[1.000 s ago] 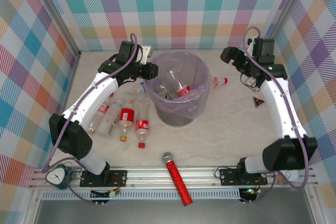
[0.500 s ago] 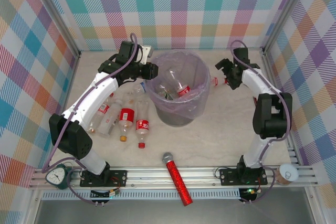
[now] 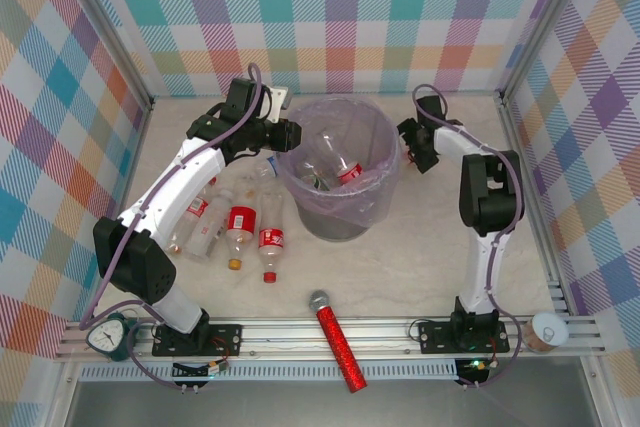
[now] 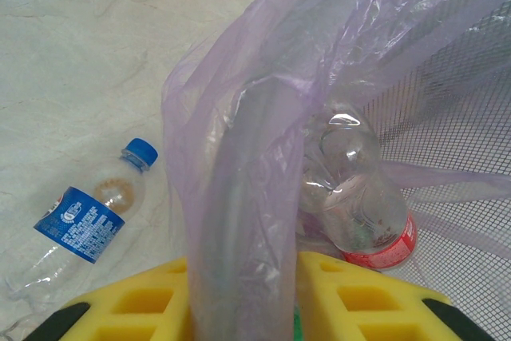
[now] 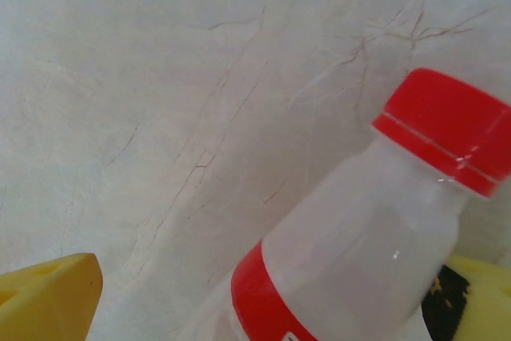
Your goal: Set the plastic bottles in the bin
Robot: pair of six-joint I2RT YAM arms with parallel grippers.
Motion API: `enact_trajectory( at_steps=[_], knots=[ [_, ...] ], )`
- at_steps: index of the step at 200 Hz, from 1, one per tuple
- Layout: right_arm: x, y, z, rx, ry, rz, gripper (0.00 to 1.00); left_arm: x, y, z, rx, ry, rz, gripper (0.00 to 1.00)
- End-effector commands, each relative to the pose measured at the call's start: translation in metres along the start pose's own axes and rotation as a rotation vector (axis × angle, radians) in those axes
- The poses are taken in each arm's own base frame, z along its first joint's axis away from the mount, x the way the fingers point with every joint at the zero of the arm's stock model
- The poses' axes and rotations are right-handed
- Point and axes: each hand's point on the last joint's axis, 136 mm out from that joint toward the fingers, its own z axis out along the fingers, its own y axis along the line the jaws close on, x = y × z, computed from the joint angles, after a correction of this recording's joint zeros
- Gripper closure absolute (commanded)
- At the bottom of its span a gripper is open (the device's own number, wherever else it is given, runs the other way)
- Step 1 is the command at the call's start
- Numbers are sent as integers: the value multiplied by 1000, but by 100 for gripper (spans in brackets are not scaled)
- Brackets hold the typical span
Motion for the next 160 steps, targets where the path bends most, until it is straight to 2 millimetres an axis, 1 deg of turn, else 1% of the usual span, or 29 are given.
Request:
enact_trajectory(
  at_steps=[1, 34, 52, 72, 90, 112, 136, 160],
  knots=[
    [1, -4, 7, 26, -3, 22, 1, 55, 18, 23, -64, 199, -5, 67],
    [3, -12, 11, 43, -7, 18, 10, 55, 19, 24, -64, 202, -7, 67],
    [3, -14, 11, 52, -12, 2, 19, 55, 19, 24, -63, 201, -8, 67],
    [2, -15, 11, 59, -20, -15, 33, 54, 19, 23, -65, 197, -6, 67],
    [-1, -16, 10, 63, -27, -26, 39, 55, 19, 24, -64, 198, -8, 67],
    [-3, -18, 7, 66, -32, -40, 44, 54, 18, 23, -62, 197, -6, 67],
    [-11, -20, 2, 63, -46, -55, 49, 53, 18, 21, -63, 192, -4, 67],
    [-22, -13, -10, 14, -80, -106, 53, 54, 18, 22, -64, 194, -6, 67]
  ],
)
